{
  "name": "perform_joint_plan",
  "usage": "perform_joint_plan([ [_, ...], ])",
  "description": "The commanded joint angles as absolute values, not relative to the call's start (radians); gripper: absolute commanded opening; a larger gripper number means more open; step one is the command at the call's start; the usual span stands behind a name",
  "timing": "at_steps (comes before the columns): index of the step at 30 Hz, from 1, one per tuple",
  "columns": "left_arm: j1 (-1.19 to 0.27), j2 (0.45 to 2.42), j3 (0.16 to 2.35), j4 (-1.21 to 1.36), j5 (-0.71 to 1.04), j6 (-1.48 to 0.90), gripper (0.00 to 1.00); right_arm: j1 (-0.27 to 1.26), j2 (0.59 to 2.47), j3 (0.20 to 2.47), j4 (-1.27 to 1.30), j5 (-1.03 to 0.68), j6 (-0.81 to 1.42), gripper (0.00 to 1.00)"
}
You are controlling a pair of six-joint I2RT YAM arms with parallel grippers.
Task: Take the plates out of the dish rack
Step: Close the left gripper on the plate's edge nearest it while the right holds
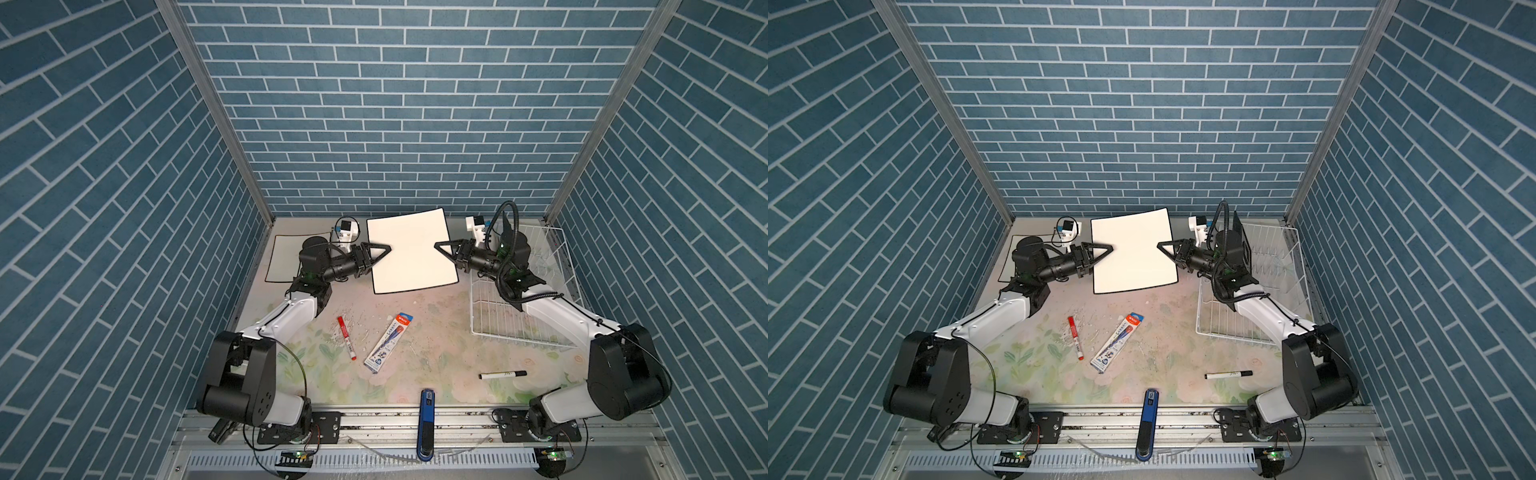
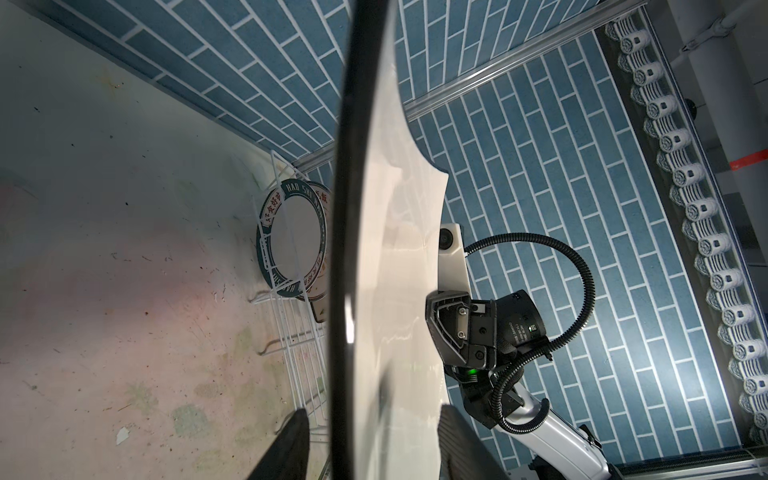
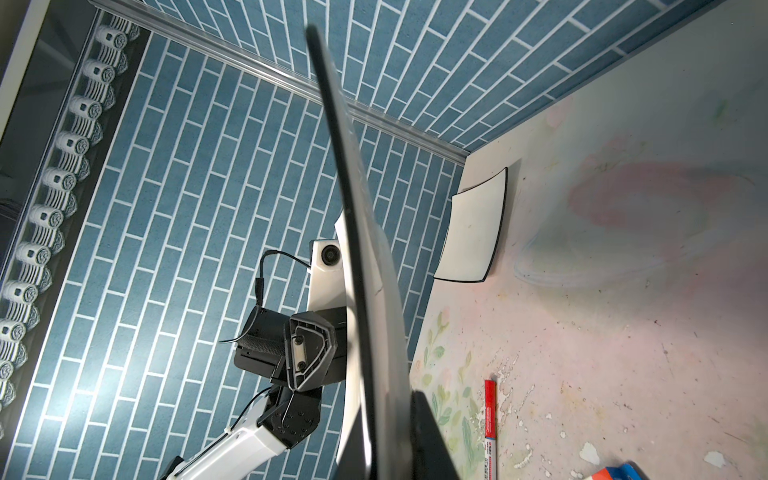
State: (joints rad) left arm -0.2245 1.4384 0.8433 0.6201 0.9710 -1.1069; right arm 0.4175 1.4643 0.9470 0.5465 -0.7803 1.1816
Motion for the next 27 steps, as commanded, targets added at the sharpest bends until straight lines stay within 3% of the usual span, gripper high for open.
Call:
perform_joint_plan([
  [1, -0.229, 1.446, 0.866, 0.648, 0.986, -1.096, 0.49, 0.429, 1.453, 1.022, 0.724, -0.824, 1.279, 0.0],
  [7, -0.229, 1.446, 0.866, 0.649, 0.988, -1.096, 0.38, 0.435, 1.466, 1.038, 0.721, -0.829, 1.279, 0.0],
  [17, -0.229, 1.463, 0.859, 0.699, 0.988, -1.137, 0.08, 0.434, 1.478, 1.043, 0.719, -0.843, 1.285, 0.0],
  [22, -0.229, 1.471, 0.858, 0.727, 0.988, -1.157, 0.0, 0.434, 1.479, 1.05, 0.718, -0.844, 1.288, 0.0],
  [24, -0.229, 1.47, 0.858, 0.727, 0.988, -1.157, 0.0, 0.432, 1.48, 1.05, 0.718, -0.844, 1.291, 0.07],
  [27, -0.229, 1.466, 0.86, 0.726, 0.989, -1.158, 0.0, 0.427, 1.478, 1.049, 0.718, -0.844, 1.292, 0.27],
])
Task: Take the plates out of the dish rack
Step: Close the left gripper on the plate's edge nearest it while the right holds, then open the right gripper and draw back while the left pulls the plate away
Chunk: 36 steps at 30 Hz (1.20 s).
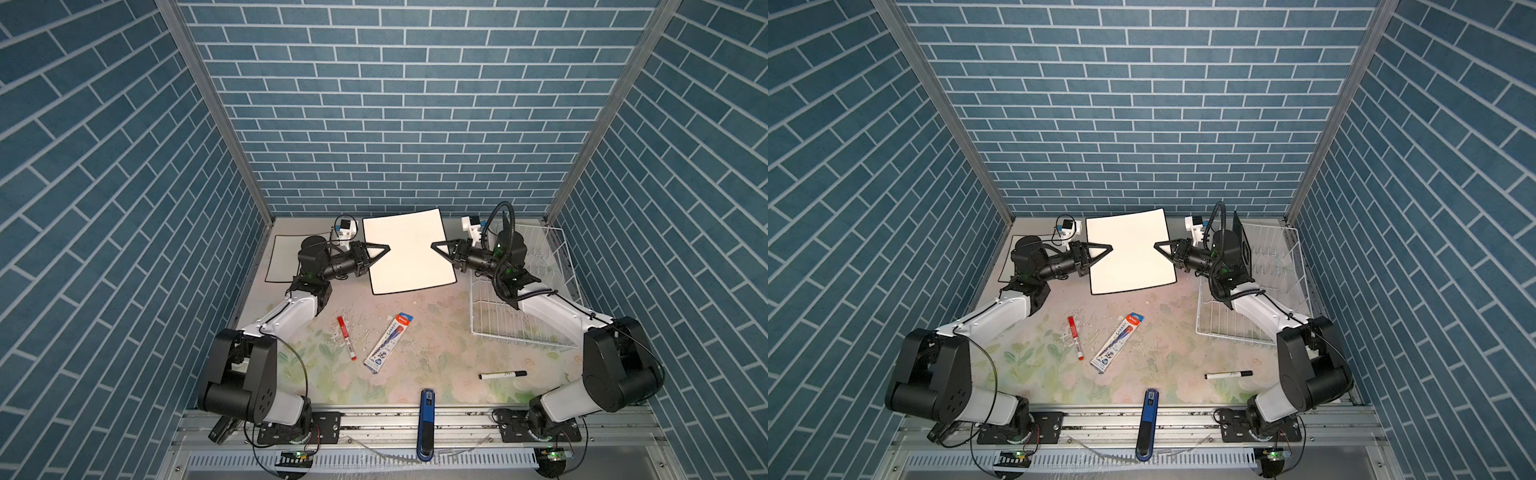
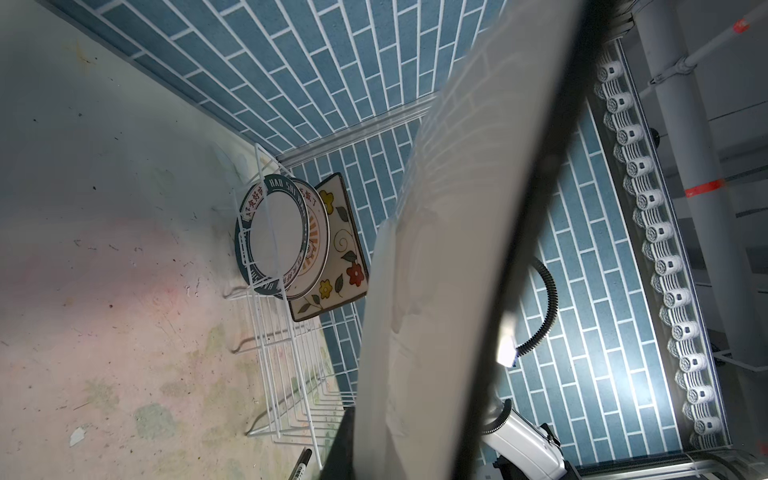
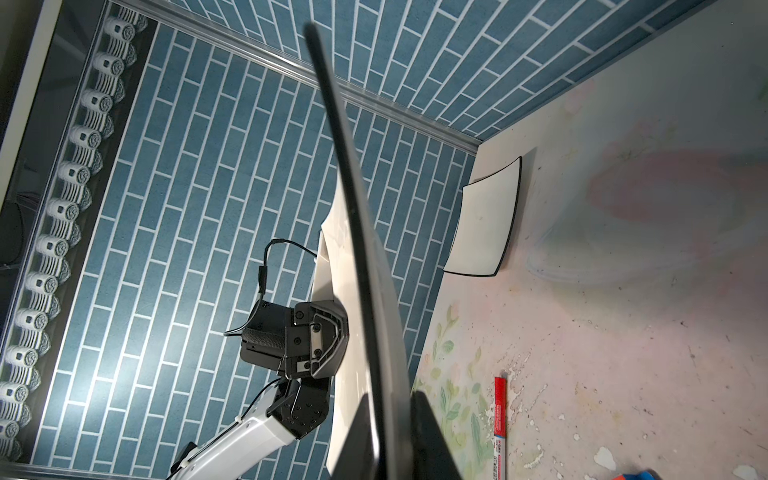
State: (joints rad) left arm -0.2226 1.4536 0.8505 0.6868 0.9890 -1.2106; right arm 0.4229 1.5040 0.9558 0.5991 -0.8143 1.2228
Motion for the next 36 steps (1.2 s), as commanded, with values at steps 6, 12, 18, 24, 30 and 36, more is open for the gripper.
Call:
perform_joint_plan([
  [6, -0.229, 1.469, 0.878, 0.742, 1.002, -1.173, 0.0, 0.42, 1.471, 1.045, 0.72, -0.827, 1.295, 0.46],
  [12, -0.229, 1.473, 0.888, 0.749, 0.996, -1.184, 0.0, 0.407, 1.457, 1.036, 0.72, -0.824, 1.296, 0.63],
  [18, -0.224, 1.482, 0.906, 0.755, 0.982, -1.186, 0.0, 0.38, 1.436, 1.024, 0.712, -0.823, 1.295, 0.88],
  [24, -0.211, 1.478, 0.898, 0.768, 0.953, -1.19, 0.0, 0.356, 1.424, 1.032, 0.691, -0.83, 1.292, 0.99],
  [30, -0.179, 1.495, 0.894, 0.824, 0.92, -1.234, 0.0, 0.33, 1.403, 1.033, 0.643, -0.805, 1.264, 0.99],
  [36, -0.129, 1.549, 0.865, 1.042, 0.891, -1.378, 0.0, 0.307, 1.383, 1.035, 0.579, -0.783, 1.22, 0.99],
])
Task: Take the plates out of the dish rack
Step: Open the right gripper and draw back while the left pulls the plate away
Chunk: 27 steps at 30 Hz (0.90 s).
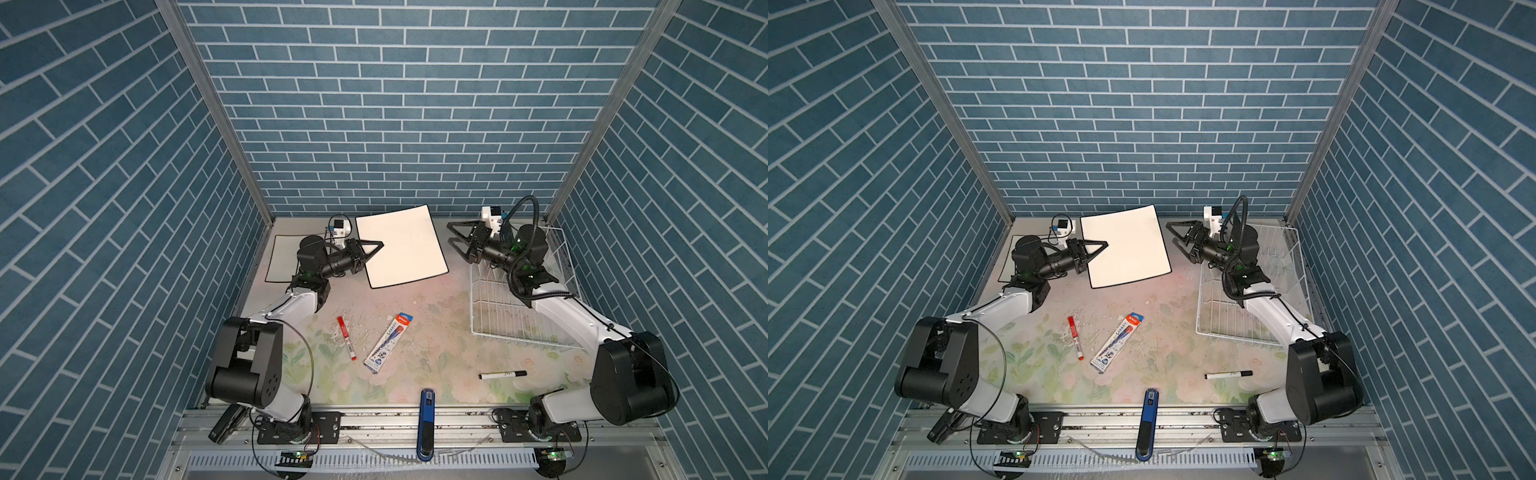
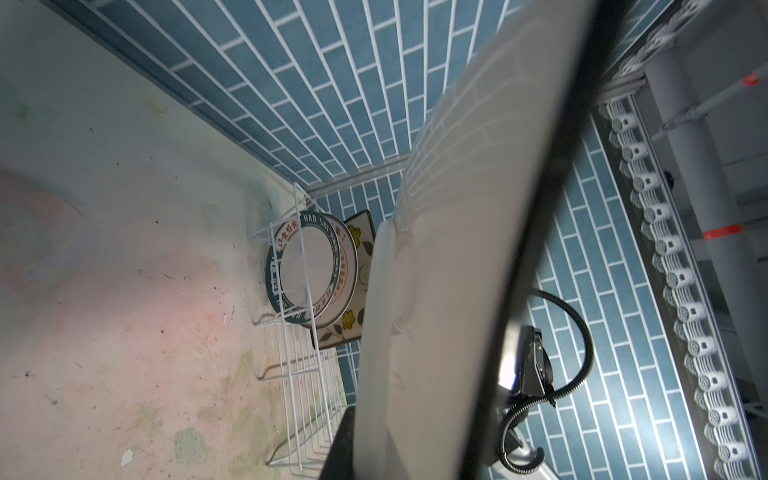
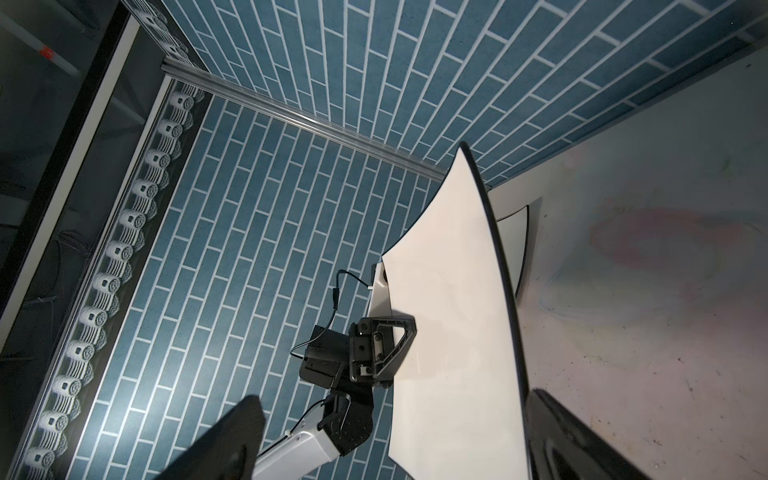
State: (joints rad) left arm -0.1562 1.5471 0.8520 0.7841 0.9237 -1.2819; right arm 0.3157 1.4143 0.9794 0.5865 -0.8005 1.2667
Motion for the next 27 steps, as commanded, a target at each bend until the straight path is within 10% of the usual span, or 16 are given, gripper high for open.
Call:
perform_joint_plan([
  [1, -0.118, 1.56, 0.859, 1.082, 0.886, -1.406, 0.0, 0.304, 1.383, 1.034, 0.579, -0.785, 1.22, 0.99],
  [27, 0.051, 1.619, 0.663, 1.207, 0.597, -1.352, 0.0, 0.281, 1.392, 1.055, 0.58, -0.806, 1.215, 0.99],
])
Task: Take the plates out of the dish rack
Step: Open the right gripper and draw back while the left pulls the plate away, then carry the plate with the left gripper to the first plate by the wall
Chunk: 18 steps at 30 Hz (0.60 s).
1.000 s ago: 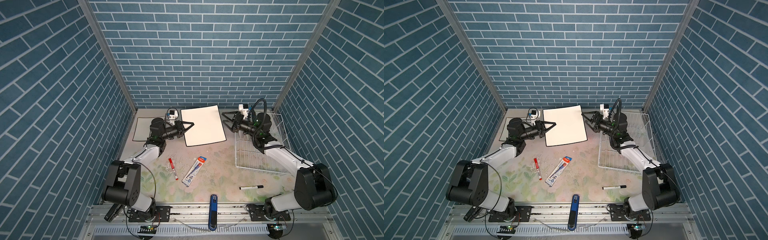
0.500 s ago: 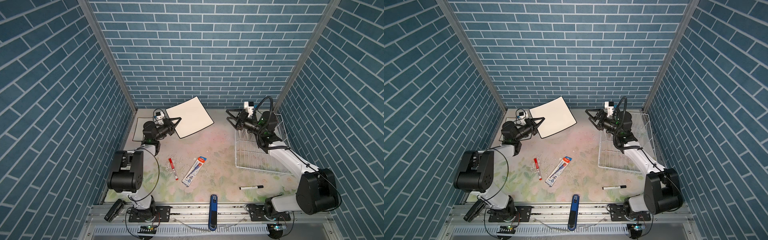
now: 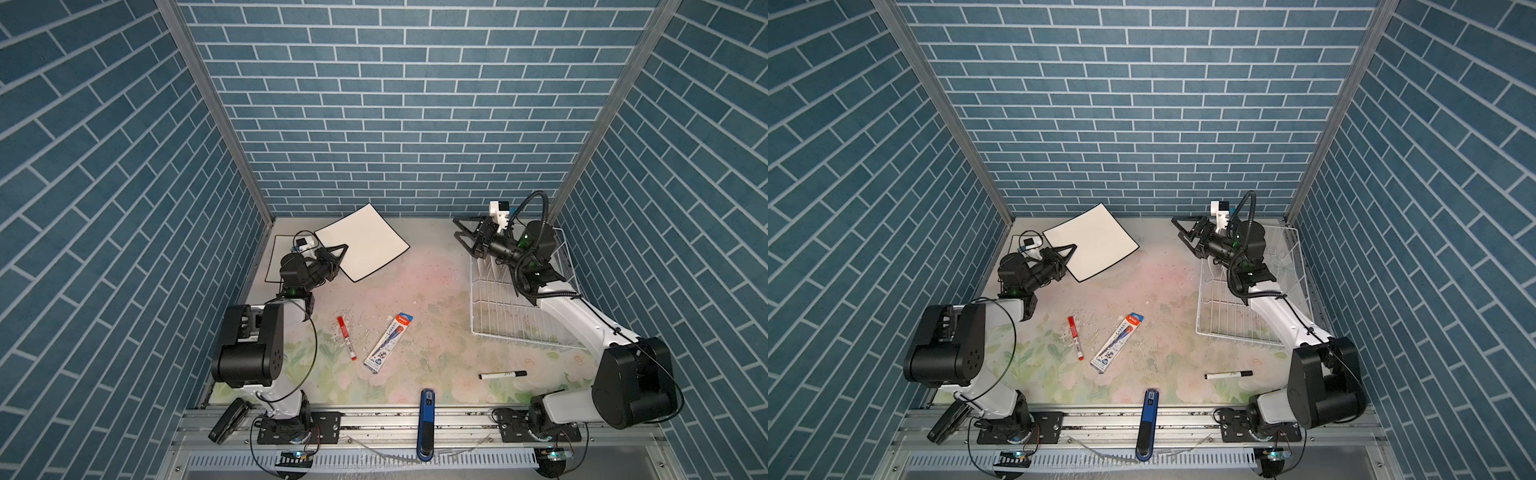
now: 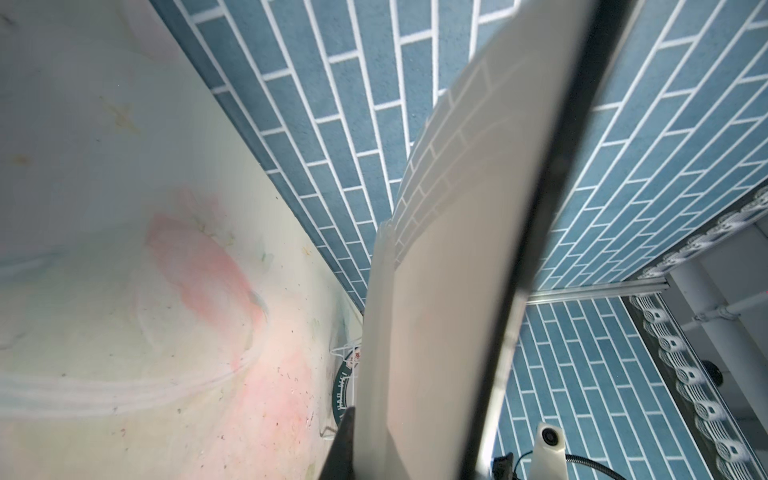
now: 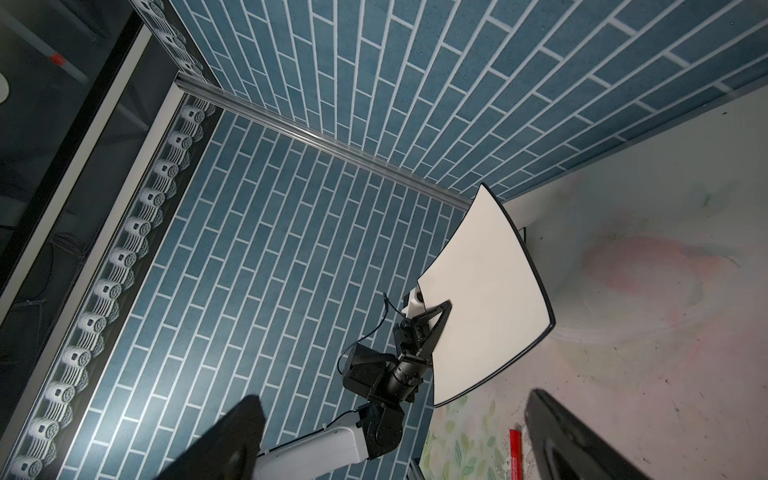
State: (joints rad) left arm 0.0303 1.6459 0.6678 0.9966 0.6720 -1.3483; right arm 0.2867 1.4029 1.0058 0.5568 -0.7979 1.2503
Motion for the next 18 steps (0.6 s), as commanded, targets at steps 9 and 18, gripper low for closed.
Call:
perform_joint_plan([
  [9, 0.091, 1.625, 0.599, 1.253, 0.464, -1.323, 0.0, 0.275, 1.35, 1.059, 0.49, -0.81, 1.168, 0.99],
  [18, 0.107, 1.664, 0.528, 1.405, 0.299, -1.374, 0.0, 0.271, 1.352, 1.056, 0.468, -0.825, 1.156, 0.99],
])
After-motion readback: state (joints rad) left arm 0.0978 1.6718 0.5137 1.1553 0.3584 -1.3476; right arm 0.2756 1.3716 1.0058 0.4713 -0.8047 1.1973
